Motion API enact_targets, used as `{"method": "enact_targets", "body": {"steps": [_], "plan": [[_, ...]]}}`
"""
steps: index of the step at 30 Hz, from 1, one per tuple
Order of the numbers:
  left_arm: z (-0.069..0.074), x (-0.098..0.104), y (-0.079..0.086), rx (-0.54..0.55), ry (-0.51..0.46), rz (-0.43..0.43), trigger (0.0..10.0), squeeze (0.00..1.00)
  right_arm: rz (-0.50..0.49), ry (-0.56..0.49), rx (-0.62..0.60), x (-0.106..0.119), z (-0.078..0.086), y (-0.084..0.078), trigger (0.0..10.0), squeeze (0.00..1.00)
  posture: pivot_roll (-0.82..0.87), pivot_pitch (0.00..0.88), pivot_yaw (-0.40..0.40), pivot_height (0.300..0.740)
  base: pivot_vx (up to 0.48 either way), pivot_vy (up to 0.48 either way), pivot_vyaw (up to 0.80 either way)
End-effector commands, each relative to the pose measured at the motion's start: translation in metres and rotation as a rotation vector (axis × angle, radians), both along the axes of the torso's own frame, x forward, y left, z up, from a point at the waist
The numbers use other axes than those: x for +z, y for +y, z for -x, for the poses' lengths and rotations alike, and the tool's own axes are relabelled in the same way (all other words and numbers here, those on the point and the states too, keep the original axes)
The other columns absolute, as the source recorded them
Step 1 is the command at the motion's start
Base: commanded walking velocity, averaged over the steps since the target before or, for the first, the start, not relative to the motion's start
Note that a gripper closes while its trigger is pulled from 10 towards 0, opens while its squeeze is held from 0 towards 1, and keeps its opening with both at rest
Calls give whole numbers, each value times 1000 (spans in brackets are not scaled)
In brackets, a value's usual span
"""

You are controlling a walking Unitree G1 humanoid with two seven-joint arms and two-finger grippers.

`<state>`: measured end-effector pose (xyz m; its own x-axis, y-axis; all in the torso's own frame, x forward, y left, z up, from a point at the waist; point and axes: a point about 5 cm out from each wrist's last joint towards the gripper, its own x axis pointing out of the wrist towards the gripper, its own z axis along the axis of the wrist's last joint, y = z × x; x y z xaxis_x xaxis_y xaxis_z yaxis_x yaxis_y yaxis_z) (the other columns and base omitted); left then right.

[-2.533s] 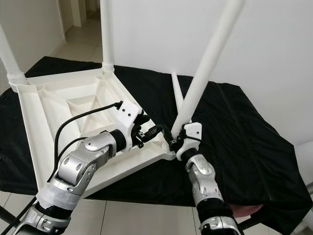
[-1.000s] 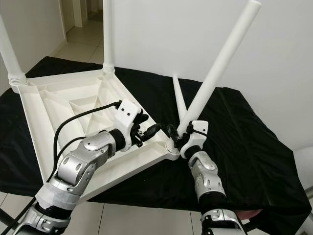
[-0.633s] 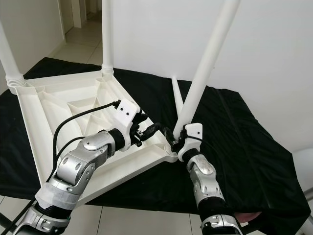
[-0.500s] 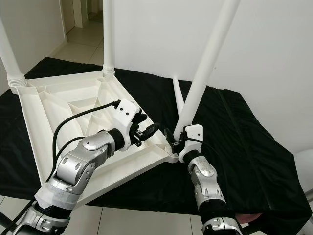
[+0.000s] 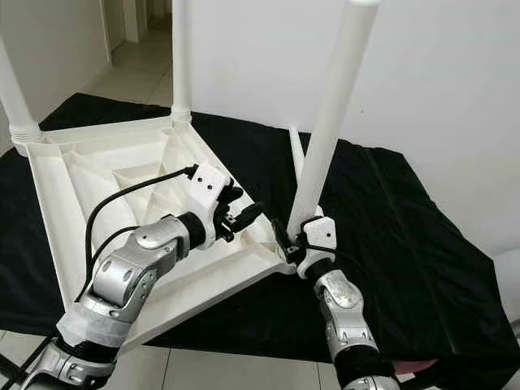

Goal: Building children table

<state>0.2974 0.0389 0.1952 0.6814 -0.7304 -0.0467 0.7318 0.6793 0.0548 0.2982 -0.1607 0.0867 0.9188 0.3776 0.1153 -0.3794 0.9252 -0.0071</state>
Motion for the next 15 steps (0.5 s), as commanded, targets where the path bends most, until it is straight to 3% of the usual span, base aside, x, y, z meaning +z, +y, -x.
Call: {"method": "enact_targets", "body": {"steps": [1,6,12,15], "plan": [[2,6,-5,-15,-18,-4,10000,0,-36,242,-40,-48,23,-11,10000,0,25,0,-112,740,0,0,0],[2,6,-5,-15,-18,-4,10000,0,-181,276,-104,-56,30,-15,10000,0,26,0,-113,740,0,0,0],[2,6,-5,-15,-17,-4,10000,0,-184,297,-112,-61,32,-13,10000,0,24,0,-109,740,0,0,0],[2,6,-5,-17,-18,-5,10000,0,-114,355,-100,-65,28,-12,10000,0,22,0,-105,740,0,0,0]]}}
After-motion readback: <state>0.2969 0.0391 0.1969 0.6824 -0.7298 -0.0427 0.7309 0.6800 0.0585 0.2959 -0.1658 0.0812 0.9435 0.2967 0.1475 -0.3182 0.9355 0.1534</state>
